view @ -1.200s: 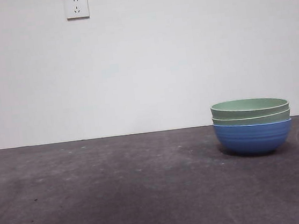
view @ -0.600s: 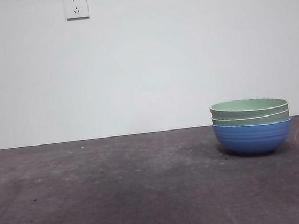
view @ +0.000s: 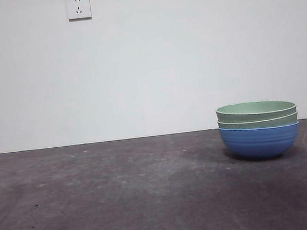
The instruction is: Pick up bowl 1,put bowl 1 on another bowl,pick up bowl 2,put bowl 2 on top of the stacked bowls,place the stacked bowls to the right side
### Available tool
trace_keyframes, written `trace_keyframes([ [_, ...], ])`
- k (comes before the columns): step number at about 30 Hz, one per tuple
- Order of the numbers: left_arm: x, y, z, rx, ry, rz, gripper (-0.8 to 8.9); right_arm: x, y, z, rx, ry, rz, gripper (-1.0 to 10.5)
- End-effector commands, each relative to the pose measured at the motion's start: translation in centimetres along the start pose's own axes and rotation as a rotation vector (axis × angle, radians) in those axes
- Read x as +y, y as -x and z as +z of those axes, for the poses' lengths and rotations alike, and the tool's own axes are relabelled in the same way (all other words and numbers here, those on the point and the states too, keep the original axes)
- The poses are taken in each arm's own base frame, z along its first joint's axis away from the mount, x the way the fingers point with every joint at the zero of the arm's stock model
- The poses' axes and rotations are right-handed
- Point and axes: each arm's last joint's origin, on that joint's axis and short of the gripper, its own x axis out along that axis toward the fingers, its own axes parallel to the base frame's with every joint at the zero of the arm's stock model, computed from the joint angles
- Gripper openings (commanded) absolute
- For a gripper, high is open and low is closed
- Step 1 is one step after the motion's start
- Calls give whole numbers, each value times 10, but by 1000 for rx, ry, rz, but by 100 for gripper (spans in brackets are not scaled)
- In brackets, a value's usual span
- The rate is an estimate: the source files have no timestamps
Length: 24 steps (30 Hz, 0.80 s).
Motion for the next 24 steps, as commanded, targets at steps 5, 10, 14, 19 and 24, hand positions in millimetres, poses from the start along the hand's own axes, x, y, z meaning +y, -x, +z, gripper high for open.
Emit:
trace_keyframes([
  [5, 0, -1, -4, 9, 11, 4, -3, -2, -4, -43, 10, -62, -24, 2],
  [10, 0, -1, -4, 9, 11, 4, -3, -2, -5, -55, 13, -72, -25, 1],
  [14, 0, -1, -4, 9, 11, 4, -3, -2, -5, -56, 10, -70, -26, 1],
  [19, 0, -1, -4, 9, 11, 4, -3, -2, -5, -56, 9, -71, -24, 1],
  [24, 0, -1, -4, 9, 11, 4, -3, -2, -5, -56, 9, -69, -24, 1],
])
